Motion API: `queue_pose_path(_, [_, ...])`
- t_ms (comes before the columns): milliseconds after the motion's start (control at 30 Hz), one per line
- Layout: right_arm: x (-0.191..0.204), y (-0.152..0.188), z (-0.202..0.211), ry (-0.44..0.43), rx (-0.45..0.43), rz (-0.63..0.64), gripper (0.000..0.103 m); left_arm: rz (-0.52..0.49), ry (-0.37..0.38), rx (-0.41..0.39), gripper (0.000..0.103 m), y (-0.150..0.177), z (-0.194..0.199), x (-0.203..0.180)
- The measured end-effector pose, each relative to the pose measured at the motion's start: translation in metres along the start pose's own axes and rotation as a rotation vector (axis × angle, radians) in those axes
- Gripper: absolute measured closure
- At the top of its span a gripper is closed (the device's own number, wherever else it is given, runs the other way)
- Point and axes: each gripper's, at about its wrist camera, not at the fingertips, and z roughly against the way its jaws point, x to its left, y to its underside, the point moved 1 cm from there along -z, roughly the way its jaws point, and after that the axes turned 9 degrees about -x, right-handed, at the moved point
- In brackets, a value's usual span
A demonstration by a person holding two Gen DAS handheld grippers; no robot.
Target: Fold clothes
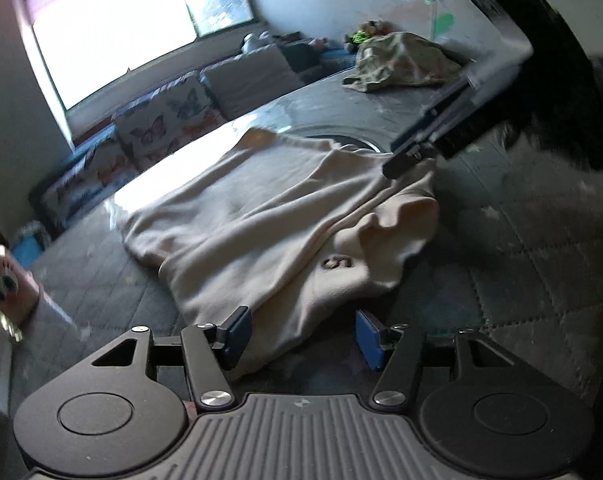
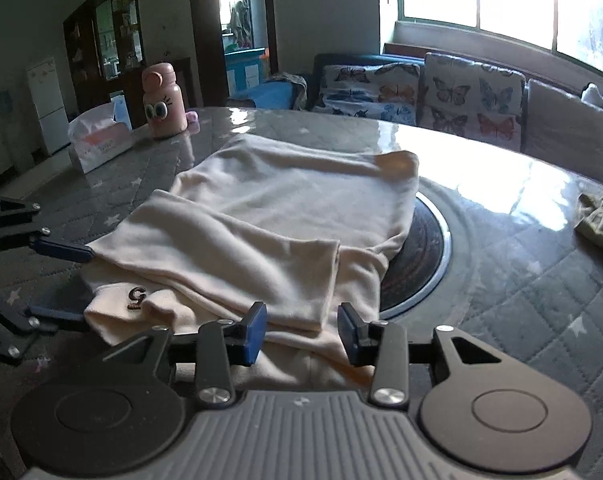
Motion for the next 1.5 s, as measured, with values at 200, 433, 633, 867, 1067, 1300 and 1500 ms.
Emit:
queue_pose_path(200, [0.002,0.002,0.013,0.0,0.018,0.057,0.053,-0.026,0.012,-0.042,0.065,-0.003,-0.01,-0.009])
queue_pose_path(433, [0.022,0.009,0.029,-0.069,0.015,0.212,0.041,0.086,0.014,-0.066,0.093,-0.02,-0.015,0.01])
queue_pose_path(633, [0.045,0.011,0.023,-0.1,-0.028,0.351,0.037,0.228,0.015,-0.074,0.093,-0.041,-0.025,0.042])
queue_pose_path(867, [0.042,0.006,-0.007,-0.104,-0.03,0.335,0.061,0.256,0.027,-0.063,0.089,-0.038,-0.025,0.047])
queue_pose_path(1067, [0.027,-0.003,-0.009,-0.115,-0.017,0.205,0.087,0.2,-0.001,-0.056,0.057,-0.021,-0.011,0.033])
queue_pose_path(1300, [0.021,-0.01,-0.006,-0.102,-0.026,0.132,0.091,0.089,-0.056,-0.028,0.055,0.001,-0.008,0.017])
queue_pose_path(1500, [0.023,-0.012,-0.004,-0.088,-0.049,0.111,0.093,0.013,-0.099,-0.023,0.068,0.007,-0.014,0.016])
